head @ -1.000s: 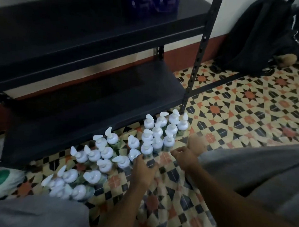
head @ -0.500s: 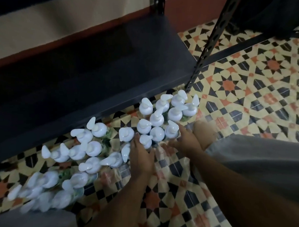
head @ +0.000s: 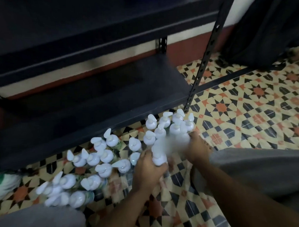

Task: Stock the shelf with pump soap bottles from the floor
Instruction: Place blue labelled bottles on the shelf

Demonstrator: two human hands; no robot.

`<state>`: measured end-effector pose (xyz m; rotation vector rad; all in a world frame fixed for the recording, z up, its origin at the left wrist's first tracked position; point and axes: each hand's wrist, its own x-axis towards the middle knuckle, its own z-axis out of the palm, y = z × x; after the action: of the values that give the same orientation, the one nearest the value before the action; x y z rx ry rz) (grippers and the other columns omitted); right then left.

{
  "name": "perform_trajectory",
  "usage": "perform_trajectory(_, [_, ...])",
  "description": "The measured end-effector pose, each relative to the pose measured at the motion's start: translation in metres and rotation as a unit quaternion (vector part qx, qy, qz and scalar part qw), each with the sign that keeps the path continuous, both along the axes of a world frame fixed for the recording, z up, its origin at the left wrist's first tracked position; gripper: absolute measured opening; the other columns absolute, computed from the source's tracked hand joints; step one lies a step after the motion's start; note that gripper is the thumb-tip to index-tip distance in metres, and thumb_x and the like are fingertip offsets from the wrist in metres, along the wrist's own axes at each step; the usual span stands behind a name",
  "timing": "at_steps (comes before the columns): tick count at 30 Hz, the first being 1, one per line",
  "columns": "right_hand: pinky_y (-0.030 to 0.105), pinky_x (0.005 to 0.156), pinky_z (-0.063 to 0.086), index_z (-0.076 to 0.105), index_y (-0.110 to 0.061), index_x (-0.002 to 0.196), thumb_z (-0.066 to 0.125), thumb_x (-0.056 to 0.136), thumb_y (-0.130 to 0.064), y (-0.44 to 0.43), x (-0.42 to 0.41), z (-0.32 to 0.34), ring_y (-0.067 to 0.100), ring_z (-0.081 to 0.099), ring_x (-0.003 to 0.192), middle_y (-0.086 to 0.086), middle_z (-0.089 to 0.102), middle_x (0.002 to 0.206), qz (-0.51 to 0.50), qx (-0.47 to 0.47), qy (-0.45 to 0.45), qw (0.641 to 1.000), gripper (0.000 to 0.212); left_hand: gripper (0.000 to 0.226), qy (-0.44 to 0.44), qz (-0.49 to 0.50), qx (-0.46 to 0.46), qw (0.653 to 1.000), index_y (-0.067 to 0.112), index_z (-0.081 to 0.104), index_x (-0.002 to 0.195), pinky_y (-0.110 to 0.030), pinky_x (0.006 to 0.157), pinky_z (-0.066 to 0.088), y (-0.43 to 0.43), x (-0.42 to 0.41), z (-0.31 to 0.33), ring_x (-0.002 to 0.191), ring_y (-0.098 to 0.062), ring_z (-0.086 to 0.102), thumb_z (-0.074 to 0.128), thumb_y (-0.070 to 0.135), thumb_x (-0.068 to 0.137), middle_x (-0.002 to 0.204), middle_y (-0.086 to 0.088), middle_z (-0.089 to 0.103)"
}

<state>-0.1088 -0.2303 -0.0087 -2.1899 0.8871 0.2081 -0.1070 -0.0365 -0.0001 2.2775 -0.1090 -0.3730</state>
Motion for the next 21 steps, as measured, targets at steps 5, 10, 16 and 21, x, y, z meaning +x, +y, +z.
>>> perform_trajectory(5, [0.036, 0.077, 0.047, 0.046, -0.023, 0.108, 0.08, 0.075, -0.041, 0.013, 0.006, 0.099, 0.022, 0.06, 0.089, -0.002, 0.061, 0.098, -0.004, 0.063, -0.126, 0.99, 0.05, 0.035, -0.041, -0.002, -0.035, 0.999, 0.035, 0.062, 0.09, -0.028, 0.066, 0.048, 0.029, 0.013, 0.099, 0.084, -0.012, 0.062, 0.076, 0.047, 0.061, 0.091, 0.012, 0.061])
perform_trajectory(10, [0.045, 0.077, 0.059, 0.058, -0.018, 0.105, 0.079, 0.068, -0.046, 0.03, 0.019, 0.205, 0.02, 0.069, 0.091, 0.001, 0.069, 0.099, 0.096, 0.113, -0.21, 0.966, 0.05, 0.03, -0.107, 0.057, -0.121, 0.985, 0.037, 0.064, 0.098, -0.019, 0.066, 0.048, 0.08, 0.019, 0.208, 0.087, -0.006, 0.065, 0.082, 0.027, 0.077, 0.098, 0.007, 0.065])
perform_trajectory(16, [0.038, 0.077, 0.058, 0.061, -0.016, 0.111, 0.08, 0.082, -0.03, 0.081, 0.001, 0.306, 0.02, 0.071, 0.092, 0.006, 0.07, 0.105, 0.174, 0.281, -0.238, 0.913, 0.037, 0.016, -0.081, 0.129, -0.317, 0.936, 0.027, 0.073, 0.099, -0.036, 0.073, 0.058, 0.144, 0.011, 0.293, 0.09, -0.017, 0.072, 0.072, 0.014, 0.09, 0.094, 0.002, 0.075])
perform_trajectory(21, [0.048, 0.086, 0.06, 0.062, -0.012, 0.118, 0.079, 0.072, -0.041, 0.121, -0.007, 0.311, 0.027, 0.073, 0.097, 0.011, 0.072, 0.106, 0.2, 0.414, -0.183, 0.869, 0.057, 0.04, 0.019, 0.184, -0.436, 0.881, 0.006, 0.069, 0.11, -0.034, 0.069, 0.06, 0.162, -0.003, 0.295, 0.081, -0.019, 0.074, 0.076, 0.028, 0.078, 0.096, -0.009, 0.076])
